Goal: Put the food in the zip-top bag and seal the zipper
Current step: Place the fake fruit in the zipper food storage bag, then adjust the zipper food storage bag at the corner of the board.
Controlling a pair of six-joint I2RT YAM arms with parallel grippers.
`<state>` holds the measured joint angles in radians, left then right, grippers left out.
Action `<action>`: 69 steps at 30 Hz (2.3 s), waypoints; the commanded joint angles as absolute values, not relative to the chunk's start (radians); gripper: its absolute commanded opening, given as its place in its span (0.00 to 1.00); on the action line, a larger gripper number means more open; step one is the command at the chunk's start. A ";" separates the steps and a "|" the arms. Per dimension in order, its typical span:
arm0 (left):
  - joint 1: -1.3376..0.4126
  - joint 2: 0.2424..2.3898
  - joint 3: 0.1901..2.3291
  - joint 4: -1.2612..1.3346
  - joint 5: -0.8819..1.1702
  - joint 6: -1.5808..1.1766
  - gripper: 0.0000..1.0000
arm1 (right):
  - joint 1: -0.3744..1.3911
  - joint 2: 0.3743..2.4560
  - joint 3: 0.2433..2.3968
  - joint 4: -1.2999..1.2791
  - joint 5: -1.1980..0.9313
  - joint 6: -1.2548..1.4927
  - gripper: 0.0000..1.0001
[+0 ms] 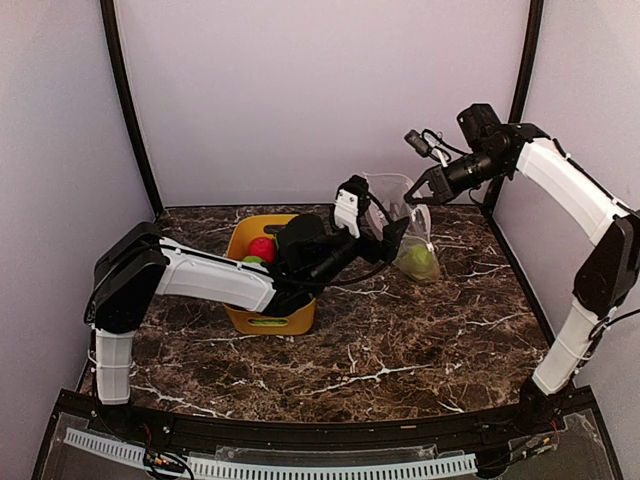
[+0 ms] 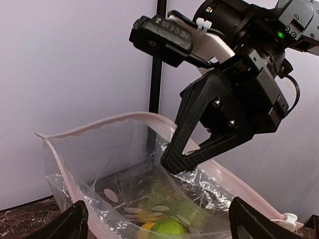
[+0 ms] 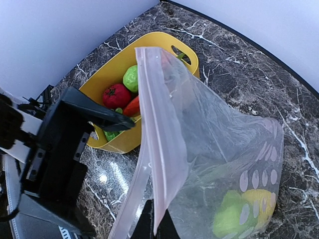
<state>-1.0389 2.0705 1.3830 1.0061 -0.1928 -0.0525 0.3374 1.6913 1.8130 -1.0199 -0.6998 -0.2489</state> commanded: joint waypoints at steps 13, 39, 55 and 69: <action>-0.958 1.736 1.248 0.620 -0.356 -0.381 0.71 | 0.336 1.809 1.929 -1.005 -0.666 -0.331 0.00; -0.899 1.843 1.486 0.143 -0.064 -0.832 0.50 | 0.450 1.730 1.855 -0.917 -0.539 -0.334 0.00; -0.893 1.970 1.553 0.227 0.037 -0.839 0.30 | 0.473 1.716 1.818 -0.888 -0.534 -0.317 0.00; -0.892 1.860 1.603 0.049 0.043 -0.783 0.01 | 0.472 1.777 1.836 -0.891 -0.284 -0.320 0.00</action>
